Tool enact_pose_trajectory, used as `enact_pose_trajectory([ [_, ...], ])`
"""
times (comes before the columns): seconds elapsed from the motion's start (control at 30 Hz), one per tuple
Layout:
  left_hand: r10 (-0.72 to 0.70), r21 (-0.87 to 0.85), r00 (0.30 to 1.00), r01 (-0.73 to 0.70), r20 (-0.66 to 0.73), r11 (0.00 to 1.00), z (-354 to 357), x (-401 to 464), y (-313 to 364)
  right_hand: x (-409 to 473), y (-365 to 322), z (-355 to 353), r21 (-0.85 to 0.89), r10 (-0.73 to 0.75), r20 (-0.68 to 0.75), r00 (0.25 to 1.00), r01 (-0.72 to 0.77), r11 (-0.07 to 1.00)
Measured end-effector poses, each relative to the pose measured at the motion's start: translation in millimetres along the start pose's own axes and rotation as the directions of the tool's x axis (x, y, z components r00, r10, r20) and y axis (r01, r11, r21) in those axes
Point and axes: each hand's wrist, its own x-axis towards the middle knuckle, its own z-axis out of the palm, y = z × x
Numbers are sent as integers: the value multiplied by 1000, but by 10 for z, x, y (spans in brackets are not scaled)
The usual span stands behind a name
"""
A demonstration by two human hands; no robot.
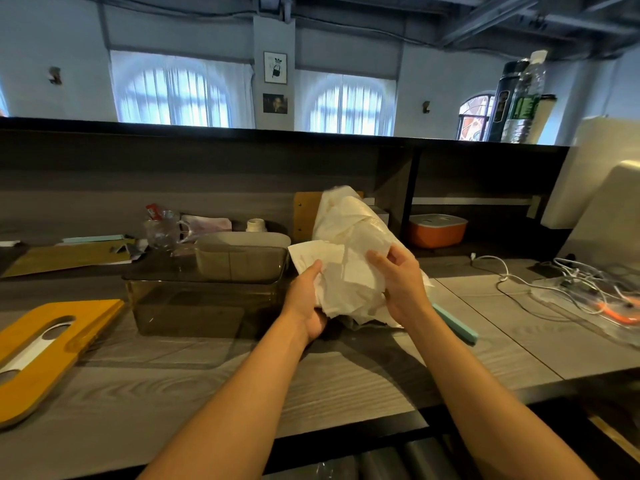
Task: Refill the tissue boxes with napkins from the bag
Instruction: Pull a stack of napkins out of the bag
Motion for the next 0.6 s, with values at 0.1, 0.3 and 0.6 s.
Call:
enact_pose_trajectory([
  [0.1, 45, 27, 998, -44, -33, 999, -38, 19, 8, -5, -33, -26, 89, 3, 16, 1000, -5, 996],
  [0.3, 52, 170, 996, -39, -69, 985, 3, -20, -5, -17, -74, -42, 225, 32, 19, 999, -35, 974],
  [0.6, -118, 512, 992, 120, -36, 851, -42, -100, 65, 2, -306, -148, 418, -136, -92, 986, 163, 894],
])
